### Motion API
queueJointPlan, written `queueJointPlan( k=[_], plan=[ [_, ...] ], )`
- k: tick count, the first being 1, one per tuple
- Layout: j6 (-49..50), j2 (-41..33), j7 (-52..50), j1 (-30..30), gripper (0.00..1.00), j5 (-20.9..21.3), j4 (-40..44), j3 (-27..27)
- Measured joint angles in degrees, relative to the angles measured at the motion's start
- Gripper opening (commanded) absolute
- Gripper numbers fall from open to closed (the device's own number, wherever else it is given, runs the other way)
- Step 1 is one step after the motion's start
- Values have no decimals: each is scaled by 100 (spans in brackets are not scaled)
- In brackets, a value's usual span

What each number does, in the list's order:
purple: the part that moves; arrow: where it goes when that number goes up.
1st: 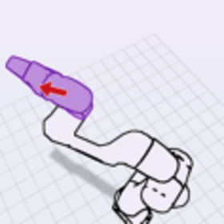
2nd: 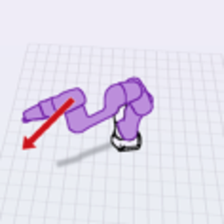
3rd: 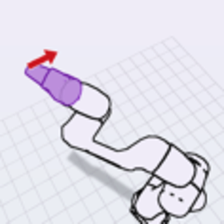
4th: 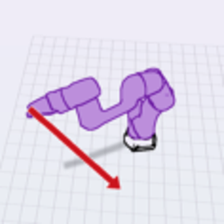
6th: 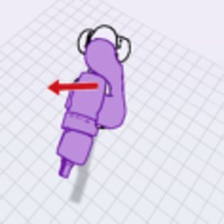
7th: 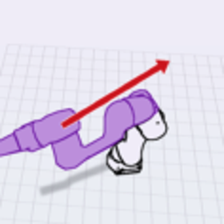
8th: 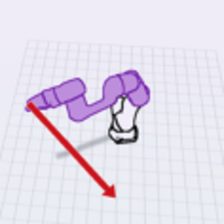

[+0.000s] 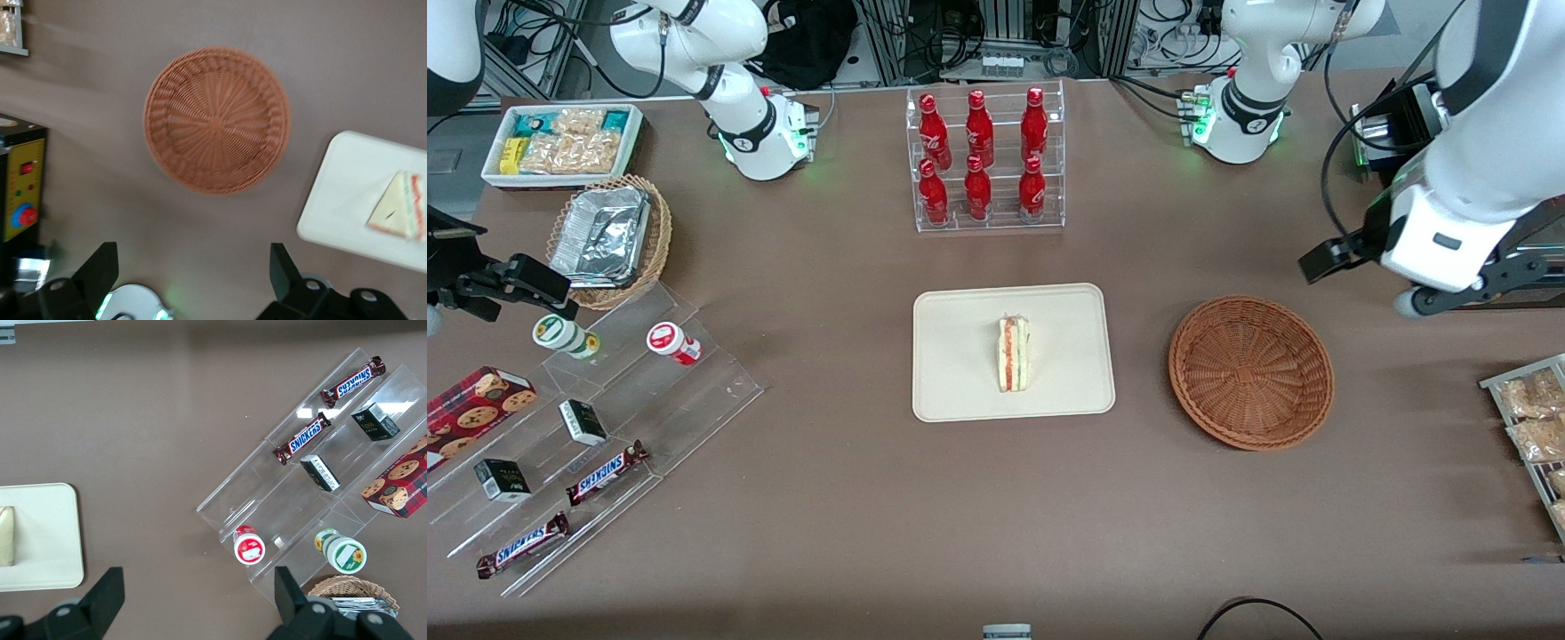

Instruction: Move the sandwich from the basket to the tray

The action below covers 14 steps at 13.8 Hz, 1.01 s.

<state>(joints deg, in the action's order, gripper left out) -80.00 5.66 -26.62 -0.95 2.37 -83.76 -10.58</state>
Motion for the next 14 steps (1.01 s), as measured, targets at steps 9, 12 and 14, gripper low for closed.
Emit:
queueJointPlan(
  k=[9, 12, 14],
  plan=[
    [172, -514, 1864, 416, 100, -8, -542, 208],
    [198, -671, 2131, 418, 100, -14, -559, 371],
    [197, -736, 2137, 415, 100, -33, -565, 366]
  ],
)
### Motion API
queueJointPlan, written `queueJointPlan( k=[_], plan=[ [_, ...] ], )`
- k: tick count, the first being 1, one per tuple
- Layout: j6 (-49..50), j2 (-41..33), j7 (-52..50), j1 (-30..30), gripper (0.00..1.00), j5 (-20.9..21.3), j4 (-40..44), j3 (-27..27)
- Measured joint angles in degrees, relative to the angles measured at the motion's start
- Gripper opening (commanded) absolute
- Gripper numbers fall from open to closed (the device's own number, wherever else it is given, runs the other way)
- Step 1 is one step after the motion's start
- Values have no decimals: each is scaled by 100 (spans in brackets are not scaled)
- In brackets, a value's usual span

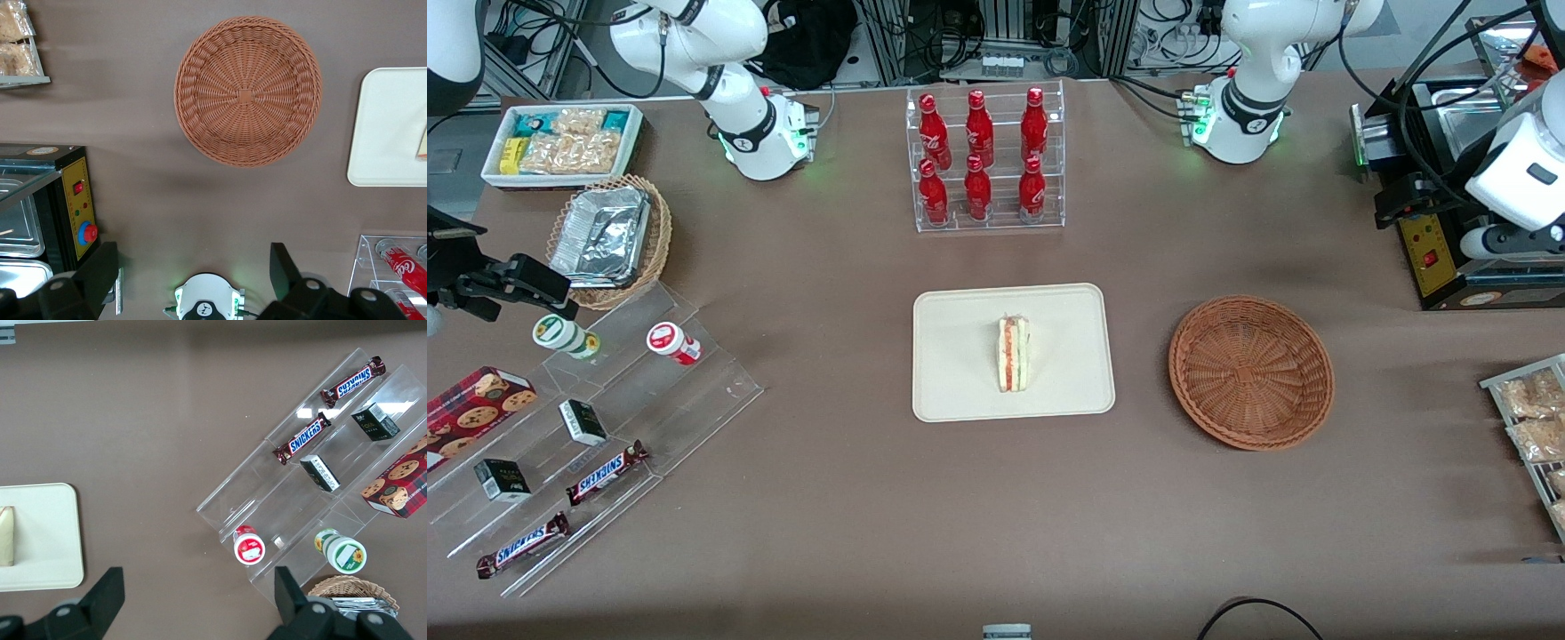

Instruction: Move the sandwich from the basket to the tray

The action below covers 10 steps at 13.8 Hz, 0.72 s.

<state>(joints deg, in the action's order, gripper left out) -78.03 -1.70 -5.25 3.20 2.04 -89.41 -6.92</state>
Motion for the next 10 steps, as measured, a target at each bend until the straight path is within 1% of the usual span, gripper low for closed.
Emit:
queueJointPlan(
  k=[7, 10],
  plan=[
    [-85, 42, 10, 16, 100, 1, 1, 24],
    [-263, 87, 21, 18, 100, 1, 0, 86]
  ],
)
